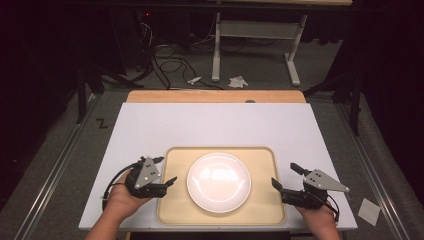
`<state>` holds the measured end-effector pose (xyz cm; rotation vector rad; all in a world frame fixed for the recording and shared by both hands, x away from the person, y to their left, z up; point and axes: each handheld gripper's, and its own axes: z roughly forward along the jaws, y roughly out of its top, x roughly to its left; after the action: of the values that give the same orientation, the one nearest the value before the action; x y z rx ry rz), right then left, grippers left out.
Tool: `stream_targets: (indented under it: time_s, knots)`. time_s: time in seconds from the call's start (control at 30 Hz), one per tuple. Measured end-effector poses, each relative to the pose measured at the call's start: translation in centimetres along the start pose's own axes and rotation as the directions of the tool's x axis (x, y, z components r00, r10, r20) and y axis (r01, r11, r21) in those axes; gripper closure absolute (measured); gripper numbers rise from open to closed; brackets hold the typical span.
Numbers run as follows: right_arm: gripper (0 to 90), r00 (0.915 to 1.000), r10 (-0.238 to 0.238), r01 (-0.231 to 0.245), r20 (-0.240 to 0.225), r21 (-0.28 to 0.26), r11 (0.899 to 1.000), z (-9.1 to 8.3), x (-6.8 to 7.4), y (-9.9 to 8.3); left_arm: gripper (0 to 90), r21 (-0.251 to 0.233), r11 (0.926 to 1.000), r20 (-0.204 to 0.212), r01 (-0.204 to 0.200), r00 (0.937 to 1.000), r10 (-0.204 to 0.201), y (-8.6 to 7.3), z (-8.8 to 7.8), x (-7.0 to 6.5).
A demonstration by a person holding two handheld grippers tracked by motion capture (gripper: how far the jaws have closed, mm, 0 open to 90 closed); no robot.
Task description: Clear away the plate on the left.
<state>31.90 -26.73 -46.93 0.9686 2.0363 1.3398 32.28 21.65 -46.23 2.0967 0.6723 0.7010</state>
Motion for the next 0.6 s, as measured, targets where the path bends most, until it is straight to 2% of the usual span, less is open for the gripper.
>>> stream_targets:
  time_s: [0.07, 0.13, 0.17, 0.23, 0.3, 0.37, 0.6]
  knots:
    - [16.5, 1.0000, 0.004, -0.004, 0.001, 0.001, 1.000, 0.0, 0.0, 0.0, 19.3, -0.013, 0.9984, -0.031, 0.055, 0.9980, -0.056, -0.7, -0.8, 1.0]
    - [16.5, 1.0000, 0.003, -0.003, 0.002, 0.001, 1.000, 0.0, 0.0, 0.0, 15.6, -0.031, 0.9933, -0.065, 0.111, 0.9915, -0.113, -1.5, -1.6, 2.0]
    - [16.5, 1.0000, 0.005, -0.005, 0.002, 0.000, 1.000, 0.0, 0.0, 0.0, 15.1, -0.045, 0.9891, -0.075, 0.140, 0.9868, -0.143, -1.9, -2.0, 2.5]
    - [16.5, 1.0000, 0.006, -0.006, 0.003, 0.000, 1.000, 0.0, 0.0, 0.0, 9.5, -0.074, 0.9773, -0.102, 0.198, 0.9734, -0.205, -2.7, -2.8, 3.3]
    - [16.5, 0.9999, 0.013, -0.013, 0.006, -0.002, 1.000, -0.1, 0.0, 0.0, 0.1, -0.100, 0.9606, -0.096, 0.259, 0.9584, -0.269, -3.3, -3.5, 4.1]
    - [16.5, 0.9999, 0.008, -0.008, 0.007, -0.007, 1.000, -0.1, -0.1, 0.0, 0.1, -0.100, 0.9606, -0.122, 0.259, 0.9549, -0.271, -3.6, -4.0, 4.3]
    - [16.5, 0.9999, 0.012, -0.012, 0.010, -0.002, 1.000, 0.0, 0.0, 0.0, 0.1, -0.123, 0.9584, -0.147, 0.257, 0.9504, -0.274, -3.9, -4.6, 4.4]
